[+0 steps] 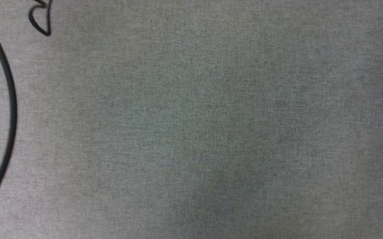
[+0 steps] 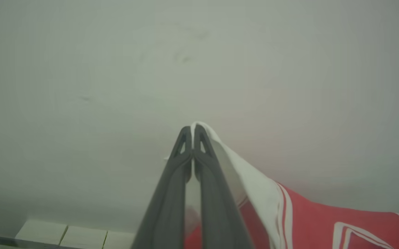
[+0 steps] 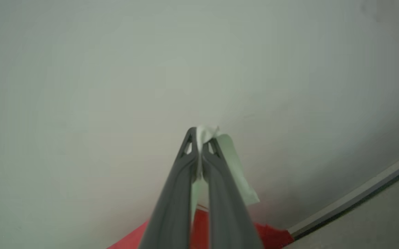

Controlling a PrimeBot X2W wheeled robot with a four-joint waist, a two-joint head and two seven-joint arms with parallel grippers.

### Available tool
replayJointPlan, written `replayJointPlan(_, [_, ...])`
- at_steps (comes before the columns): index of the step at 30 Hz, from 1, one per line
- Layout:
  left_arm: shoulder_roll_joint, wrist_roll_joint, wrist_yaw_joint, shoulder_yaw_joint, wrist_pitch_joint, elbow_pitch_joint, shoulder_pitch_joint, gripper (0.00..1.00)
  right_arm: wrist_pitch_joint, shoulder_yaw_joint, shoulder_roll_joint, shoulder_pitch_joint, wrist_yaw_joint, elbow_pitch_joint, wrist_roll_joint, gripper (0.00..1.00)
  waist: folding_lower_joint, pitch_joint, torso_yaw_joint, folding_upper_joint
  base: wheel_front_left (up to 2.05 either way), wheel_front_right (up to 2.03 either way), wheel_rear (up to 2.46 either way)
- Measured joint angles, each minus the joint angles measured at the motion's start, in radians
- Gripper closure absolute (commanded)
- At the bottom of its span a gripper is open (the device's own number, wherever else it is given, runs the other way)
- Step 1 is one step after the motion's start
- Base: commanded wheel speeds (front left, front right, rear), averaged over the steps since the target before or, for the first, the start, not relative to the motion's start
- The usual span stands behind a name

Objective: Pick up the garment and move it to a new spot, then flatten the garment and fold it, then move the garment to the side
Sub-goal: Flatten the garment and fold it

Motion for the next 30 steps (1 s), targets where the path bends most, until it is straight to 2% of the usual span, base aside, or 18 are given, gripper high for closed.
replayJointPlan(6, [-0.004, -0.036, -0.022, 0.016, -0.001, -0.023, 0.152, 1.00, 0.022, 0.038, 0.022, 0.118, 0.000, -0.023, 0.068, 1.00, -0.0002, -0.025, 0.000, 0.0000, 0.00, 0.00, 0.00])
replayJointPlan(11, [0.000, -0.061, -0.029, 0.033, -0.002, -0.085, 0.278, 1.00, 0.058, 0.119, 0.048, 0.258, 0.000, -0.104, 0.145, 1.00, -0.0002, -0.070, -0.005, 0.0000, 0.00, 0.00, 0.00])
replayJointPlan(14, [0.012, -0.069, -0.031, 0.052, -0.002, -0.143, 0.370, 1.00, 0.091, 0.182, 0.053, 0.357, 0.000, -0.165, 0.189, 1.00, -0.0002, -0.100, -0.009, 0.0000, 0.00, 0.00, 0.00])
replayJointPlan(15, [0.023, -0.068, -0.031, 0.069, -0.002, -0.189, 0.445, 1.00, 0.118, 0.224, 0.055, 0.425, 0.000, -0.214, 0.230, 1.00, -0.0002, -0.124, -0.011, 0.0000, 0.00, 0.00, 0.00])
replayJointPlan(18, [0.061, -0.062, -0.030, 0.105, -0.002, -0.258, 0.534, 1.00, 0.160, 0.285, 0.049, 0.517, 0.000, -0.288, 0.286, 1.00, -0.0003, -0.162, -0.013, 0.0000, 0.00, 0.00, 0.00])
replayJointPlan(26, [0.139, -0.071, 0.027, 0.171, -0.002, -0.492, 0.813, 1.00, 0.222, 0.411, 0.024, 0.765, 0.000, -0.463, 0.411, 1.00, -0.0004, -0.270, -0.022, 0.0000, 0.00, 0.00, 0.00])
replayJointPlan(30, [0.185, -0.080, 0.088, 0.169, 0.011, -0.662, 0.945, 1.00, 0.255, 0.458, 0.016, 0.876, 0.000, -0.544, 0.456, 1.00, -0.0005, -0.320, -0.026, 0.0000, 0.00, 0.00, 0.00])
